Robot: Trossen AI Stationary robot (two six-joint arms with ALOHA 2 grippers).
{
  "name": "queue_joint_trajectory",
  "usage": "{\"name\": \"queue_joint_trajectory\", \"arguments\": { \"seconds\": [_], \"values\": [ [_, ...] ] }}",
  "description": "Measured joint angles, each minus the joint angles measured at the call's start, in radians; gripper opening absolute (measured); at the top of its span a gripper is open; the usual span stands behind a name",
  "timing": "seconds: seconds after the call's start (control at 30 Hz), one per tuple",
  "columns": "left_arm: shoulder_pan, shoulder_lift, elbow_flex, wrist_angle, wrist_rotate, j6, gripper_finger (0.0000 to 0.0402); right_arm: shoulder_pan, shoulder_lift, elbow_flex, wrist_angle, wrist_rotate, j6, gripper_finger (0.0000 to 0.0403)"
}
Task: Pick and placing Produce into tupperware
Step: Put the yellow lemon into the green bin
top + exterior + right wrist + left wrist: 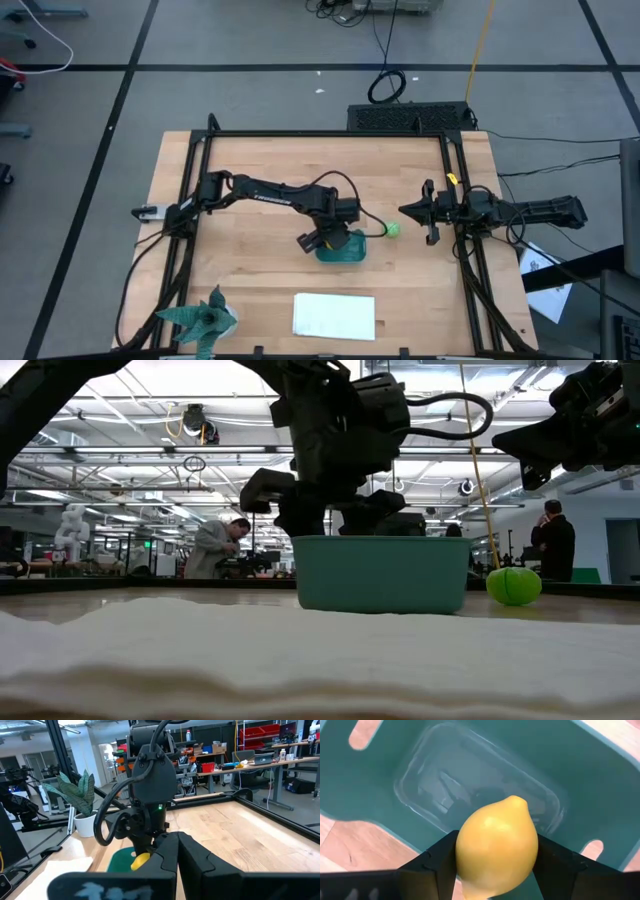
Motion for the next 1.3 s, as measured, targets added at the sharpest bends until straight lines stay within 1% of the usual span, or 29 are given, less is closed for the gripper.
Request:
{"name": "queue_joint_trajectory", "arguments": {
  "seconds": [0.2, 0.97, 1.3],
  "values": [
    [-0.010, 0.000, -0.007, 0.004, -0.043, 0.023, 0.0211, 0.000, 0.000, 0.000, 0.000, 0.000, 0.000, 0.0000],
    [-0.014, 0.000, -0.008, 0.001, -0.045, 0.012, 0.0212, 0.000, 0.000, 0.000, 0.008, 0.000, 0.000, 0.0000],
    [-0.014, 0.000, -0.008, 0.023, -0.048, -0.050, 0.0215, 0.000, 0.000, 0.000, 0.011, 0.000, 0.003, 0.0000]
  ]
}}
